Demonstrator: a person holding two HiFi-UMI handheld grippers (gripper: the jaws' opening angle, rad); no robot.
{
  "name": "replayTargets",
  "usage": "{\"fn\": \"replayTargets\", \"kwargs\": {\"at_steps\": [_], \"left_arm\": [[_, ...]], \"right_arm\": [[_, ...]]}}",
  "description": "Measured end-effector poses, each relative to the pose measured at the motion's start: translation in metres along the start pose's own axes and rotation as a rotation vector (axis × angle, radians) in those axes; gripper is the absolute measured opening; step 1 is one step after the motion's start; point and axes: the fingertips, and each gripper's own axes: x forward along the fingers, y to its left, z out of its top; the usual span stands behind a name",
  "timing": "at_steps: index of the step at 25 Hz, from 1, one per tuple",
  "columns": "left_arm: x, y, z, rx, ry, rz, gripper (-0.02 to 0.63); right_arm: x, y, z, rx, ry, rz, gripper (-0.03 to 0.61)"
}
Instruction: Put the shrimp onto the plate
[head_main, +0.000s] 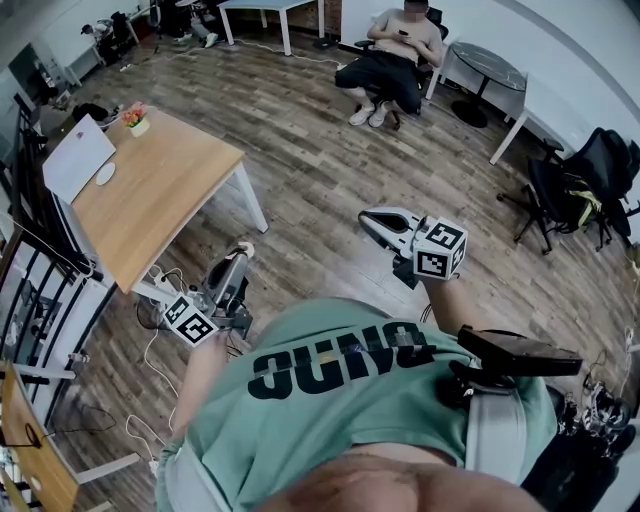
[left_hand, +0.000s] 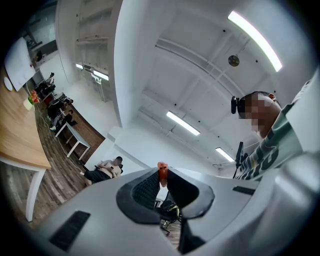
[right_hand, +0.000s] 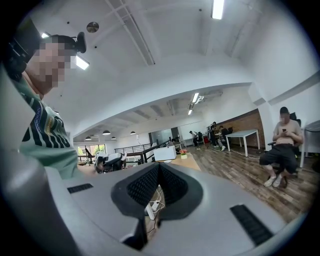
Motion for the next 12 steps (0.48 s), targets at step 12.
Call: {"fn": "replayTargets", "kwargs": {"at_steps": [12], "left_arm": [[0.051, -0.006, -0.020, 0.020, 0.033, -0.001, 0.048]], "right_arm": [[-0.033, -0.042, -0.002, 0.033, -0.035, 0.004, 0.006]]}}
